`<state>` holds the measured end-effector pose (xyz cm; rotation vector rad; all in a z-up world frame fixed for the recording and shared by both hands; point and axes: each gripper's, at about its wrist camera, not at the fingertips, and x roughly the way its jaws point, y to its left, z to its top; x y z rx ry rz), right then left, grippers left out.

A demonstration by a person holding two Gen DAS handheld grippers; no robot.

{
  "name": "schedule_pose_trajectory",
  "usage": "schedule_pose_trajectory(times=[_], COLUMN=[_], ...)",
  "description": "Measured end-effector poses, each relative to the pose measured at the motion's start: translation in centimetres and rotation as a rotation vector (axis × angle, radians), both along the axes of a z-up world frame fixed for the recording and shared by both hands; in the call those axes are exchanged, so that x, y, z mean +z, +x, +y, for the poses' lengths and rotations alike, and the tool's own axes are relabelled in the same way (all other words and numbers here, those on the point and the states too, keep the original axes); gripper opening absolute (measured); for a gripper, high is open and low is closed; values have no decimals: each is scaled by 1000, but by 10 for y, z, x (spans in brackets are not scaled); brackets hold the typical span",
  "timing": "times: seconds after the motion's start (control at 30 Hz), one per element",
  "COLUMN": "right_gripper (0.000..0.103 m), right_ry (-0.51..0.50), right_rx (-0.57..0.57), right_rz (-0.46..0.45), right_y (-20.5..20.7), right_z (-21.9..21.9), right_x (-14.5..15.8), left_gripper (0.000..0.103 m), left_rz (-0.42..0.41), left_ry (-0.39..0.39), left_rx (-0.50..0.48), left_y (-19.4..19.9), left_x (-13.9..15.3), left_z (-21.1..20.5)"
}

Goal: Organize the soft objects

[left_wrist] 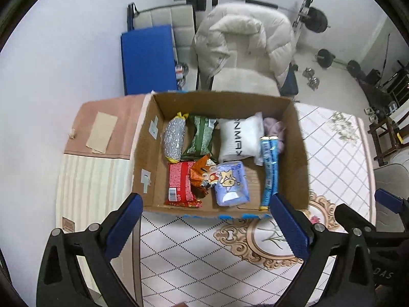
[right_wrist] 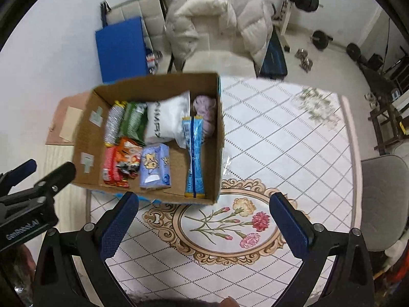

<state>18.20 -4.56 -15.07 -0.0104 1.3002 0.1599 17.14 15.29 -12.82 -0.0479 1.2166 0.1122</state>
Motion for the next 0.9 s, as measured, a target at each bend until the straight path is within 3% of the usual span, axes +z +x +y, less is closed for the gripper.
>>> schedule_pose_trajectory(times=[0.33, 0.63, 0.9], right_gripper=[103, 103, 103], right_ry=[35, 43, 27], right_rx=[1, 26, 12], right_rz=[-149, -225, -261], right_y=[-63, -107, -120], right_z=[-22, -23, -30], right_x=[97, 149, 168], left_gripper=[102, 102, 102], left_rz=[-134, -169, -199], left_ry=[-4, -17, -10], left_rx=[-21, -14, 4], left_y=[-59, -93, -103], left_x=[83, 114, 125], left_z=[-15, -13, -10])
